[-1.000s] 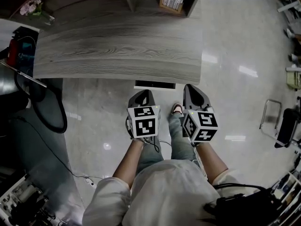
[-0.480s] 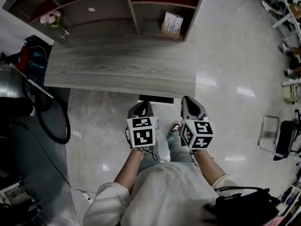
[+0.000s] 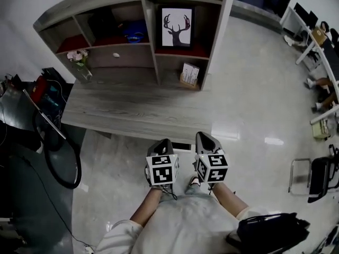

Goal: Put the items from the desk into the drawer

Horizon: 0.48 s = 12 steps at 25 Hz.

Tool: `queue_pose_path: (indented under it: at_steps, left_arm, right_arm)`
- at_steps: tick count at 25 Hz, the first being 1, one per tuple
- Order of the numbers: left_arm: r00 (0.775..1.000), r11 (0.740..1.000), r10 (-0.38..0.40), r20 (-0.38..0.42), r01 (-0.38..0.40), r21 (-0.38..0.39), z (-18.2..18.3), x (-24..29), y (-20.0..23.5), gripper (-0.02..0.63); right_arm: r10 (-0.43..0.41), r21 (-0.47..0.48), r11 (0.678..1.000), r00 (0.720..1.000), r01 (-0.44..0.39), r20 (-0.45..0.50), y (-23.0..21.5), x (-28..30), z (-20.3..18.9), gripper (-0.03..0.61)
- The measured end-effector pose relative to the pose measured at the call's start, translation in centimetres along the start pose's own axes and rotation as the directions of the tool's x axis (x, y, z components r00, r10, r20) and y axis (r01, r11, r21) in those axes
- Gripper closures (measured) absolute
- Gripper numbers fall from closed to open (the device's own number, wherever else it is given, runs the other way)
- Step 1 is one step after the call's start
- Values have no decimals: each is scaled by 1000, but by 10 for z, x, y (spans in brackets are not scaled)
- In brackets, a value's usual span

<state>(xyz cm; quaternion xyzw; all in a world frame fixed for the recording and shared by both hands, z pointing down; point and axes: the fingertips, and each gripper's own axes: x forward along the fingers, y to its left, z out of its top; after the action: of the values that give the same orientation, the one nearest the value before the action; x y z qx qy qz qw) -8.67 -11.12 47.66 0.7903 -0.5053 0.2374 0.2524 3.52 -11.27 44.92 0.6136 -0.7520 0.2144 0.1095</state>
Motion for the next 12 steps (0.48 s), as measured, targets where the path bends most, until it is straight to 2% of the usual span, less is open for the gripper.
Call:
queue_pose_path:
  at_steps: [6, 12]
  left_arm:
    - [996, 1000, 11, 86, -11, -4, 34, -11, 6, 606]
    - [991, 998, 10, 134, -1, -69, 48, -11, 13, 606]
  right_arm:
    - [5, -35, 999, 998, -3, 58, 3, 0, 34, 580]
    - [16, -61, 998, 997, -11, 81, 6, 2, 48, 580]
